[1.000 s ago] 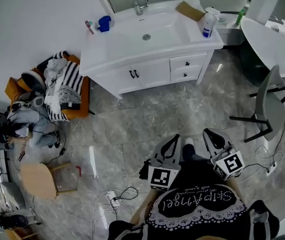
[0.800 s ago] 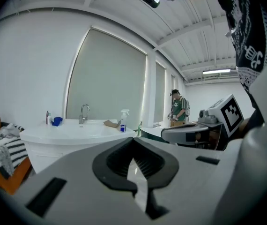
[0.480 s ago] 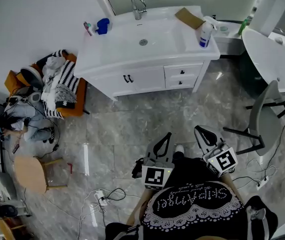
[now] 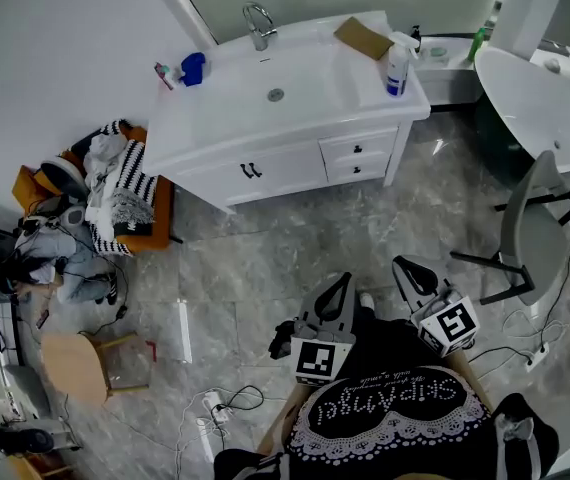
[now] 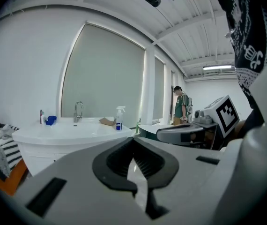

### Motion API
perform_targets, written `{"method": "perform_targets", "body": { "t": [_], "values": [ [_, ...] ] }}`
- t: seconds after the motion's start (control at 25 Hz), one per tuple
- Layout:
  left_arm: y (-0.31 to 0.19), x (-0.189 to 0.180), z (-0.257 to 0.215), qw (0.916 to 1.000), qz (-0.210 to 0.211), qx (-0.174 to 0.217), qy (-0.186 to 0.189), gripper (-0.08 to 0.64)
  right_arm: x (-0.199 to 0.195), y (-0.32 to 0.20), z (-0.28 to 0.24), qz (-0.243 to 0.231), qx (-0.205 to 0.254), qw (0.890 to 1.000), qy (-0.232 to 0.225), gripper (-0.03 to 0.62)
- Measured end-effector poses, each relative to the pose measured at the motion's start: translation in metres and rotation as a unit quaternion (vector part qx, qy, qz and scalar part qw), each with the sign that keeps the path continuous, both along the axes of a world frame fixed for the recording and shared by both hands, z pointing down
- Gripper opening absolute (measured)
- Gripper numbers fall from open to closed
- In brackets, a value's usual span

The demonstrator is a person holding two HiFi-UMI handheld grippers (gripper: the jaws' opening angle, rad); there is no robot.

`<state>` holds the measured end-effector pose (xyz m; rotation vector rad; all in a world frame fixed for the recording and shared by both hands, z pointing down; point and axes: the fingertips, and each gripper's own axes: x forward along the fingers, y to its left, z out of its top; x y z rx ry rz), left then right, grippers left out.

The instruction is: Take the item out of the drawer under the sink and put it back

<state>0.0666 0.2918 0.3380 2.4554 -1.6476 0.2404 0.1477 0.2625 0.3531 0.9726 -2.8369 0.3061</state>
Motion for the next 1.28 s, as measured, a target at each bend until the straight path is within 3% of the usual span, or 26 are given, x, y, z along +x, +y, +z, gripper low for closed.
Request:
{"method": "perform_targets", "body": {
  "t": [0.32,0.84,1.12,1.28],
  "values": [
    [-0.02,0.003,0.013,0.9992,0.036,-0.02,0.002,0.005,0.008,-0.018,0.008,0.043,-0.019,0.999,-0.002,0.02],
    [-0.118,-0.055,-0.006,0.9993,0.033,-0.02,0.005,0.005,-0.054,-0.103,-0.003,0.04,0.001,0.998,0.043,0.02],
    [-0.139,-0.075,-0.006,0.9986,0.045,-0.006,-0.028,0.005,-0.068,-0.133,-0.004,0.067,-0.001,0.998,0.016,0.02],
    [-0.147,-0.098,-0.01,0.9994,0.025,0.01,-0.02,0.005,-0.085,-0.143,-0.001,0.06,-0.004,0.998,0.01,0.02]
  ]
}}
